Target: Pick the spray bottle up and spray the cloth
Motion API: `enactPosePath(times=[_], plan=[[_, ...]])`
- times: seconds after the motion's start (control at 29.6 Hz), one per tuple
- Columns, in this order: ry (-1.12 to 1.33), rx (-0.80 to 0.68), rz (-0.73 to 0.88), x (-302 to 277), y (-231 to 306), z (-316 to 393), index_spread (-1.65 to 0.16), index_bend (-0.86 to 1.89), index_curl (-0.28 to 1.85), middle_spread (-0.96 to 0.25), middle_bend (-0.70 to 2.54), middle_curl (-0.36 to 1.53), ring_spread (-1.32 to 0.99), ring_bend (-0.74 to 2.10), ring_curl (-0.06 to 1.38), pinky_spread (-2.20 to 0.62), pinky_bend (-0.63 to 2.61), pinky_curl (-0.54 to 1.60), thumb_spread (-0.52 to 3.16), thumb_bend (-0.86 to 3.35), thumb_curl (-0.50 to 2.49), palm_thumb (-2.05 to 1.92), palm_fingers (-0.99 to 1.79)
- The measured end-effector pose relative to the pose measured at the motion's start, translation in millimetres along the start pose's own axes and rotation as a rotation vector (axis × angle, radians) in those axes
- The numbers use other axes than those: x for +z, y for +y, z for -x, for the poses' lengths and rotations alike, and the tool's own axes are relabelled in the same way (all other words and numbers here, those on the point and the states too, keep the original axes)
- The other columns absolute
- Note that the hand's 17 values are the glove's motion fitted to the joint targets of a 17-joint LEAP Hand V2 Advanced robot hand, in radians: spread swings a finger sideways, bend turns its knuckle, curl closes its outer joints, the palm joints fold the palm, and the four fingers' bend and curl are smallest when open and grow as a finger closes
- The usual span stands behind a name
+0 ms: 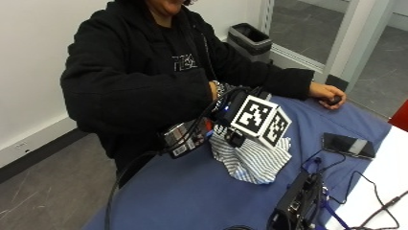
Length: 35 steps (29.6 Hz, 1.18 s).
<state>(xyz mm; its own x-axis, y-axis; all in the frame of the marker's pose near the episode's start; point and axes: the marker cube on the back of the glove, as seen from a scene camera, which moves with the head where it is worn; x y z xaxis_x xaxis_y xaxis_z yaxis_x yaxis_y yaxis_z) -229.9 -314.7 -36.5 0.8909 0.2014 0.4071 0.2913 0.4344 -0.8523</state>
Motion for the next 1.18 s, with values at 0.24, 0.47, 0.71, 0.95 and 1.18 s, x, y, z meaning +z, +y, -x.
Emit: enactPosePath(times=[0.24,0.47,0.71,0.95,1.18], plan=[[-0.072,-0.239,-0.145,-24.7,7.1,56.0,-0.26,0.16,0.60,-0.17,0.63,0.61,-0.19,0.77,0.52,-0.25,0.60,0.46,0.97,-0.01,0.97,1.04,1.25],[-0.128,-0.430,-0.217,-27.3,-2.2,104.3,-0.26,0.16,0.60,-0.17,0.63,0.62,-0.19,0.77,0.52,-0.25,0.60,0.46,0.97,-0.01,0.98,1.04,1.25],[-0.177,-0.705,-0.346,-10.9,-23.6,163.3,-0.26,0.16,0.60,-0.18,0.63,0.62,-0.19,0.77,0.52,-0.25,0.59,0.46,0.97,-0.01,1.00,1.04,1.25],[-0.225,-0.935,-0.514,7.7,-46.2,187.9,-0.26,0.16,0.60,-0.18,0.63,0.62,-0.19,0.77,0.52,-0.25,0.59,0.46,0.95,-0.01,1.01,1.03,1.25],[-0.269,-1.077,-0.704,19.5,-79.6,181.5,-0.26,0.17,0.60,-0.18,0.63,0.62,-0.19,0.76,0.52,-0.25,0.59,0.46,0.93,-0.02,1.01,1.03,1.26]])
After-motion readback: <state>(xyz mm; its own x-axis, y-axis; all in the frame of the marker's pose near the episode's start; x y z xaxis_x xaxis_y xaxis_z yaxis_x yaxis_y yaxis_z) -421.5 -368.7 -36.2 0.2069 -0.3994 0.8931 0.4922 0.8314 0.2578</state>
